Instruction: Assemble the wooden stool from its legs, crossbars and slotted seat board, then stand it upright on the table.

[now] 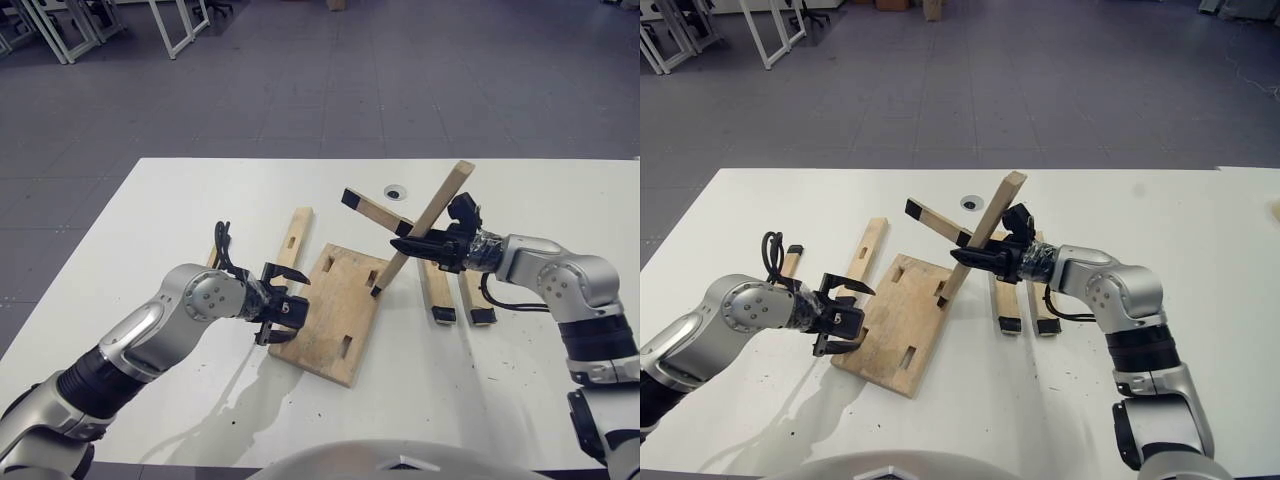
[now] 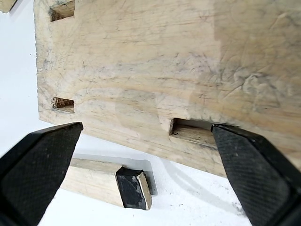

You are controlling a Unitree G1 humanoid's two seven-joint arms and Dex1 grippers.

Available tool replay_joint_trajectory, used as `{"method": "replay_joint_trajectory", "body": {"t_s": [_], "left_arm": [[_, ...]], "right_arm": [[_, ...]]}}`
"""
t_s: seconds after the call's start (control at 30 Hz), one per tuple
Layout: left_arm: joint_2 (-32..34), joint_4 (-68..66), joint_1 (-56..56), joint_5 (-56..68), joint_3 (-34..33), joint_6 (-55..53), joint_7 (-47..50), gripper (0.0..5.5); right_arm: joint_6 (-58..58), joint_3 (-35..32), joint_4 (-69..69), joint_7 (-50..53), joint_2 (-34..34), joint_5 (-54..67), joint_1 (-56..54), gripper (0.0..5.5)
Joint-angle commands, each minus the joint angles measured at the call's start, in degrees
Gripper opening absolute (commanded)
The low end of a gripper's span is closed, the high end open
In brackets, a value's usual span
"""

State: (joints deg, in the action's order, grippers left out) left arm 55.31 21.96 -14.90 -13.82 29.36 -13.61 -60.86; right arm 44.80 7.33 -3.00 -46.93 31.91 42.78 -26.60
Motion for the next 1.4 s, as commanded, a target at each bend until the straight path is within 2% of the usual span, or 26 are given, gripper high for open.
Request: {"method": "replay_joint_trajectory", "body": {"t_s": [0.03, 0.27, 0.5, 0.63, 0.87, 0.97, 1.2, 1.4], "left_arm": [[-1.1, -2.3, 2.7, -1.3, 1.7, -0.2, -1.5, 5.06], [-2.7, -3.2, 2.0, -2.2, 1.2, 0.3, -1.8, 5.06], [-4.1, -2.6, 2.6, -2.2, 0.1, -0.9, -1.9, 5.06], [-4.7, -2.1, 3.2, -2.1, -0.6, -1.7, -1.9, 5.06], [-6.3, 0.2, 3.9, -1.9, -0.8, -4.5, -1.8, 5.06], [-6.9, 0.8, 3.7, -1.8, -0.6, -5.4, -1.7, 5.06], [-9.7, 2.2, 3.0, -1.6, 0.0, -8.2, -1.2, 5.06], [-10.3, 3.0, 3.6, -2.1, 0.0, -9.1, -1.4, 5.06]], "right_arm": [[-3.9, 3.2, -6.3, -2.7, -1.6, -6.9, -3.8, 2.03], [-8.8, 6.0, -11.2, -7.6, -3.1, -13.9, -6.4, 2.03], [-10.9, 10.6, -2.7, -12.8, 1.4, -18.2, 2.1, 2.03], [-12.1, 11.0, -2.4, -10.6, 1.6, -20.2, 5.0, 2.03], [-16.5, 19.3, -4.7, -6.1, 2.8, -28.9, 13.3, 2.03], [-12.3, 20.1, -7.0, -8.0, 3.3, -27.0, 10.5, 2.03], [-10.4, 19.7, -14.6, -8.9, 2.2, -27.3, -2.6, 2.03], [-10.3, 18.3, -18.8, -9.1, 1.8, -24.8, -1.6, 2.03]]}}
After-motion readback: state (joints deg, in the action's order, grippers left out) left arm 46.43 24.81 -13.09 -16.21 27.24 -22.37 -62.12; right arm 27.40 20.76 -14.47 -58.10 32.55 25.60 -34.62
